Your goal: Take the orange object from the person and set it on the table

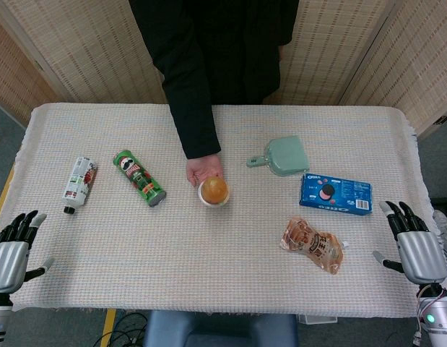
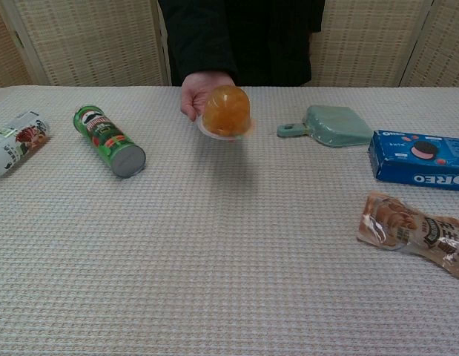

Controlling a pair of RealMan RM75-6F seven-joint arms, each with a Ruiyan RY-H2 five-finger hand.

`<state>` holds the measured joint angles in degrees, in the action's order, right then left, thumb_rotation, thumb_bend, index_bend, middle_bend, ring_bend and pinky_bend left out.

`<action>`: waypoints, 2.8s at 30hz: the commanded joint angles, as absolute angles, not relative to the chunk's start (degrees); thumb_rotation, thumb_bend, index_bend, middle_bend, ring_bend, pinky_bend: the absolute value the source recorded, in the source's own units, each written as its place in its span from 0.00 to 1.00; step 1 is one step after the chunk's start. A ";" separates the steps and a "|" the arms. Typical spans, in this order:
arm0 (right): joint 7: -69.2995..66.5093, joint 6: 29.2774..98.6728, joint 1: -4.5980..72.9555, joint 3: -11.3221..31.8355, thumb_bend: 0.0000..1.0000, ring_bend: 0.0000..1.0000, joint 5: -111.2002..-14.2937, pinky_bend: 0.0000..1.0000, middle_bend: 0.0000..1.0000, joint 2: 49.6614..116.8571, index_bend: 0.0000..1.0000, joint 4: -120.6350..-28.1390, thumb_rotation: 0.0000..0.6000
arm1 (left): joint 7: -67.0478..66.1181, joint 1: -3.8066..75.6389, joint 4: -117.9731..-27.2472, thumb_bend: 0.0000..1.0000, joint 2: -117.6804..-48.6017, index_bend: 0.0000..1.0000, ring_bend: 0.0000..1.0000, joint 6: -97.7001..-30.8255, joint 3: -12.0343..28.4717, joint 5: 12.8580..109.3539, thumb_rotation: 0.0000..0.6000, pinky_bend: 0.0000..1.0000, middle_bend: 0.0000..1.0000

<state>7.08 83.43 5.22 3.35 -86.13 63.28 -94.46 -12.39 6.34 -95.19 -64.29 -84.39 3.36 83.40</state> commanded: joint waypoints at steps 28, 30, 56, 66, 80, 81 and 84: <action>8.72 58.00 29.03 10.07 0.16 0.09 -90.26 0.20 0.09 64.38 0.03 -101.16 1.00 | -14.03 5.27 -98.41 0.22 -61.36 0.14 0.10 -84.79 1.97 83.85 1.00 0.21 0.09; 9.01 54.43 32.46 11.56 0.16 0.09 -88.53 0.20 0.09 66.19 0.03 -100.64 1.00 | -14.17 5.08 -98.74 0.22 -61.12 0.14 0.10 -84.97 1.89 83.81 1.00 0.21 0.09; 14.89 40.20 56.12 17.52 0.25 0.08 -72.85 0.20 0.08 86.70 0.03 -80.57 1.00 | -13.77 2.50 -100.02 0.22 -59.04 0.14 0.10 -86.10 0.91 82.19 1.00 0.21 0.08; 18.70 41.29 58.62 15.96 0.34 0.09 -70.88 0.30 0.13 89.19 0.10 -78.45 1.00 | -12.21 1.91 -98.88 0.22 -59.24 0.14 0.10 -85.95 0.66 81.92 1.00 0.21 0.07; 22.98 44.13 60.72 14.51 0.60 0.27 -69.57 0.57 0.34 92.68 0.50 -74.95 1.00 | -10.21 1.50 -97.60 0.22 -59.31 0.14 0.10 -85.63 0.69 81.68 1.00 0.21 0.06; 22.90 44.55 60.66 14.54 0.62 0.29 -69.57 0.61 0.36 92.82 0.53 -74.73 1.00 | -10.03 1.52 -97.59 0.22 -59.26 0.14 0.10 -85.53 0.70 81.63 1.00 0.21 0.06; 22.15 45.79 60.49 14.76 0.67 0.37 -69.66 0.69 0.42 93.23 0.59 -74.25 1.00 | -9.79 1.48 -97.44 0.22 -59.17 0.14 0.10 -85.58 0.75 81.72 1.00 0.21 0.06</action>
<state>22.56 45.30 60.59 14.66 -69.49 93.03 -74.45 -9.78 1.48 -97.44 -59.17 -85.58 0.75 81.71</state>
